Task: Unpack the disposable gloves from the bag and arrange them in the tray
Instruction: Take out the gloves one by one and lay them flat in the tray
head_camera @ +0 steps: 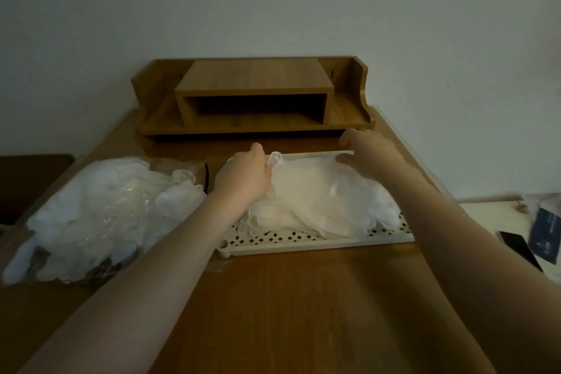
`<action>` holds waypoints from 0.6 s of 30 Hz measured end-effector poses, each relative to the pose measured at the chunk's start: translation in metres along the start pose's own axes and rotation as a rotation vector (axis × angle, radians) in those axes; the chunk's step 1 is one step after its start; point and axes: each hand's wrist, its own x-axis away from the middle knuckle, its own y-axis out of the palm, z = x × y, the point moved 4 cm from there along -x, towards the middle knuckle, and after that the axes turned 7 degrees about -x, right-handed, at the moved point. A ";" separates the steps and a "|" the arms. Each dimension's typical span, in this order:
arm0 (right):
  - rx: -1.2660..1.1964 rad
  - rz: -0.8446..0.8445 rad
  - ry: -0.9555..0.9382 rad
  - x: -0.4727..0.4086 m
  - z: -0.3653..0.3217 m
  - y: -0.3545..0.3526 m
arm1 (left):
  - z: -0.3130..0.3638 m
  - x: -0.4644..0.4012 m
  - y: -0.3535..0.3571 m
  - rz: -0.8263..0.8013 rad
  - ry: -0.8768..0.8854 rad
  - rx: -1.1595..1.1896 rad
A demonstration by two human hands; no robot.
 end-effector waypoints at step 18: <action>0.160 -0.311 0.004 0.053 0.018 0.057 | 0.002 0.022 0.047 -0.408 0.233 -0.426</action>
